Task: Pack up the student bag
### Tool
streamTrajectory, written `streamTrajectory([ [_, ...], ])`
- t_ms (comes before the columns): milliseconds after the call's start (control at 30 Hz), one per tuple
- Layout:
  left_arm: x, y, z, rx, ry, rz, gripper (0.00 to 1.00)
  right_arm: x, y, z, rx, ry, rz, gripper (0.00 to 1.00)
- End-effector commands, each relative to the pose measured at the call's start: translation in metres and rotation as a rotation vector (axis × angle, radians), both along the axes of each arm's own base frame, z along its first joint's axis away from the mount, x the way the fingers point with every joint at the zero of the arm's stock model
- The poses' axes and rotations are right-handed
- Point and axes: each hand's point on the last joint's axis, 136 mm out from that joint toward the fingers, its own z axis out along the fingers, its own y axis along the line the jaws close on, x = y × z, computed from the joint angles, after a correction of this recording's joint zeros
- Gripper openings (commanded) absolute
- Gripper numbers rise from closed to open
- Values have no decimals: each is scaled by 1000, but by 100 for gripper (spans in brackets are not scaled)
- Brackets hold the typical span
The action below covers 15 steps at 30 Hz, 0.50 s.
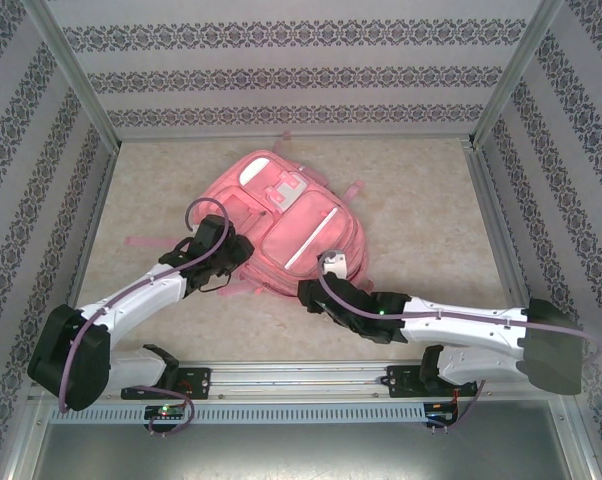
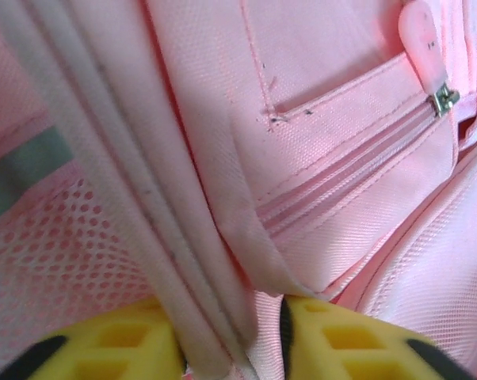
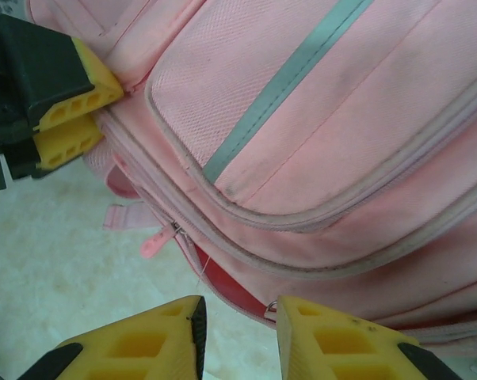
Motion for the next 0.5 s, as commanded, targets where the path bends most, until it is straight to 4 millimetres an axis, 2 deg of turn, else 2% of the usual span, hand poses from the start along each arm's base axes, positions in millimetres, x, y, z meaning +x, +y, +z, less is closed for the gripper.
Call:
streamTrajectory([
  [0, 24, -6, 25, -85, -95, 48, 12, -2, 14, 7, -23, -6, 63, 31],
  [33, 24, -8, 26, -110, -89, 59, 3, -3, 17, 5, -41, -3, 77, 31],
  [67, 23, -9, 27, -133, -82, 68, 0, -4, 21, 6, -49, -3, 94, 31],
  [167, 22, -12, 39, -213, -82, 103, 0, -6, 31, 2, -73, 14, 131, 32],
  [400, 20, -12, 92, -346, -165, 146, 0, -7, 62, 1, -44, 52, 202, 38],
  [467, 19, -13, 102, -367, -178, 149, 0, -4, 67, 0, -26, 65, 198, 39],
])
